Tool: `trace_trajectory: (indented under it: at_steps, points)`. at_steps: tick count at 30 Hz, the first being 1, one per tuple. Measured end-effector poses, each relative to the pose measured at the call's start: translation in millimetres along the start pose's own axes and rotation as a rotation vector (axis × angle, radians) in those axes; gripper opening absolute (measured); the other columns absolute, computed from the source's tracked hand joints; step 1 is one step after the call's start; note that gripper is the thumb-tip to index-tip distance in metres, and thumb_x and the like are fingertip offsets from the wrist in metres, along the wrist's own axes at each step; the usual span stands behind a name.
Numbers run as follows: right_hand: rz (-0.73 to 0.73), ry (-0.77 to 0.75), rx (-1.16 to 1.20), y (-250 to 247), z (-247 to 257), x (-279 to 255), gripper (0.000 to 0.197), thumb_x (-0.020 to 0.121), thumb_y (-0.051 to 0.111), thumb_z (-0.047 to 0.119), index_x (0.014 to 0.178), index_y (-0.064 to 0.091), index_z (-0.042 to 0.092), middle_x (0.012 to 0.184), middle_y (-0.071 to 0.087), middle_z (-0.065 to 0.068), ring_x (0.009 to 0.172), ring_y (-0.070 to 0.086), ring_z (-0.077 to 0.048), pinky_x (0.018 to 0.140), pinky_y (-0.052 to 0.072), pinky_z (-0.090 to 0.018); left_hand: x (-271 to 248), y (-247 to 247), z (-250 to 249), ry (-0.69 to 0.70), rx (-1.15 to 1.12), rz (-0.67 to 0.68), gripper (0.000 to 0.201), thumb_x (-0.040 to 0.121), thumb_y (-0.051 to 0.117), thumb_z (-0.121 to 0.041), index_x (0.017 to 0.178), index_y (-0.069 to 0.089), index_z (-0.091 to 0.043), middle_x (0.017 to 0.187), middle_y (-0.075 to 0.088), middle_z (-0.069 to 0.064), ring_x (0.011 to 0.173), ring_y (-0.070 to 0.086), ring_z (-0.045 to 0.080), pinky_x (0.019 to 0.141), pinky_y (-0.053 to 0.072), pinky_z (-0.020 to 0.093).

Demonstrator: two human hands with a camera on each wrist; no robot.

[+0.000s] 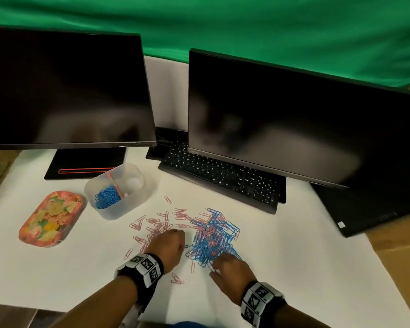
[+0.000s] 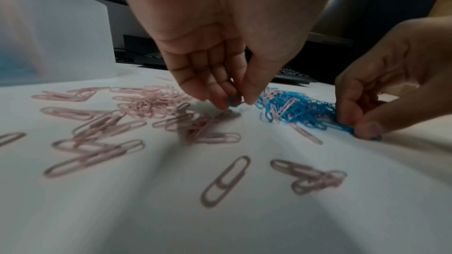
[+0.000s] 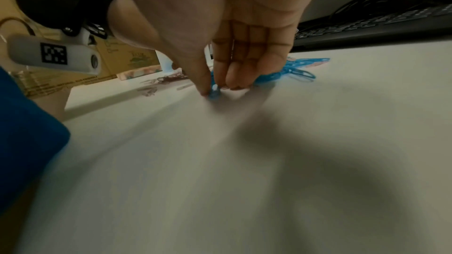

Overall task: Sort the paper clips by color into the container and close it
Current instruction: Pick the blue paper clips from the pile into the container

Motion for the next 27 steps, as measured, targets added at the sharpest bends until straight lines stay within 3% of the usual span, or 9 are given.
trace_trajectory:
  at_steps: [3, 6, 12, 15, 18, 20, 21, 24, 27]
  points:
    - [0.015, -0.041, 0.022, 2, 3, 2, 0.025, 0.094, 0.042, 0.016, 0.110, 0.060, 0.010, 0.119, 0.058, -0.009, 0.111, 0.053, -0.026, 0.090, 0.043, -0.031, 7, -2, -5, 0.009, -0.160, -0.033, 0.011, 0.088, 0.053, -0.014, 0.094, 0.058, -0.022, 0.074, 0.057, -0.007, 0.076, 0.059, 0.019, 0.066, 0.043, 0.025]
    - [0.030, -0.056, 0.098, 6, 0, 5, 0.025, 0.091, 0.043, 0.006, 0.109, 0.059, 0.009, 0.117, 0.059, -0.010, 0.108, 0.054, -0.026, 0.087, 0.043, -0.029, 15, -2, -6, -0.045, -0.341, -0.028, 0.026, 0.087, 0.053, -0.007, 0.106, 0.059, -0.025, 0.074, 0.066, -0.003, 0.067, 0.059, 0.014, 0.068, 0.047, 0.021]
    - [0.053, -0.095, 0.091, 14, -9, 3, 0.031, 0.092, 0.044, 0.004, 0.121, 0.056, 0.009, 0.127, 0.051, -0.010, 0.116, 0.050, -0.025, 0.096, 0.040, -0.027, 25, -3, -17, -0.257, -0.665, -0.074, 0.015, 0.087, 0.057, -0.002, 0.085, 0.059, -0.017, 0.080, 0.066, 0.004, 0.073, 0.067, 0.016, 0.077, 0.055, 0.032]
    - [0.006, -0.085, 0.191, 10, -17, -2, 0.024, 0.091, 0.044, 0.009, 0.108, 0.061, 0.008, 0.114, 0.056, -0.008, 0.104, 0.053, -0.023, 0.090, 0.042, -0.027, 26, -4, -22, -0.318, -0.908, -0.062, 0.023, 0.086, 0.048, 0.009, 0.089, 0.057, -0.013, 0.083, 0.065, 0.009, 0.071, 0.066, 0.021, 0.077, 0.056, 0.039]
    - [-0.112, 0.004, 0.443, 0, -30, -4, 0.016, 0.086, 0.051, 0.013, 0.081, 0.063, 0.023, 0.085, 0.055, 0.007, 0.075, 0.052, -0.002, 0.072, 0.042, -0.016, 26, -6, -20, -0.338, -1.038, -0.020, 0.039, 0.085, 0.040, 0.015, 0.105, 0.055, -0.015, 0.082, 0.063, 0.013, 0.071, 0.063, 0.024, 0.069, 0.057, 0.032]
    - [-0.179, 0.141, 0.632, -6, -42, -4, 0.029, 0.084, 0.058, 0.010, 0.069, 0.058, 0.035, 0.073, 0.060, 0.011, 0.066, 0.056, 0.001, 0.066, 0.041, -0.010, 26, -7, -19, -0.347, -1.091, 0.023, 0.039, 0.085, 0.041, 0.015, 0.108, 0.058, -0.011, 0.078, 0.062, 0.013, 0.068, 0.061, 0.024, 0.066, 0.056, 0.032]
    - [-0.181, 0.219, 0.743, -8, -49, -3, 0.031, 0.083, 0.058, 0.006, 0.068, 0.060, 0.033, 0.069, 0.063, 0.008, 0.062, 0.058, 0.000, 0.064, 0.044, -0.014, 26, -7, -19, -0.358, -1.119, 0.043, 0.035, 0.085, 0.042, 0.014, 0.106, 0.060, -0.007, 0.076, 0.061, 0.013, 0.066, 0.060, 0.024, 0.065, 0.055, 0.032]
    - [-0.128, 0.396, 1.076, -15, -66, 0, 0.027, 0.084, 0.046, -0.009, 0.085, 0.062, 0.013, 0.072, 0.066, -0.009, 0.059, 0.059, -0.019, 0.059, 0.048, -0.029, 25, -7, -19, -0.414, -1.191, 0.057, 0.017, 0.086, 0.047, 0.011, 0.091, 0.059, 0.000, 0.072, 0.056, 0.016, 0.058, 0.055, 0.023, 0.059, 0.053, 0.030]
    - [-0.111, 0.464, 1.207, -26, -73, 3, 0.027, 0.086, 0.044, -0.012, 0.099, 0.058, 0.008, 0.074, 0.062, -0.014, 0.057, 0.061, -0.023, 0.055, 0.051, -0.031, 24, -4, -16, -0.428, -1.146, 0.059, 0.012, 0.089, 0.050, 0.002, 0.079, 0.056, -0.003, 0.069, 0.055, 0.014, 0.055, 0.052, 0.022, 0.061, 0.050, 0.032]
Point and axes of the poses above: each hand's wrist, its own x-axis towards the middle knuckle, its own y-axis out of the palm, z = x × y, the point moved 1 cm from there along x, towards the middle knuckle
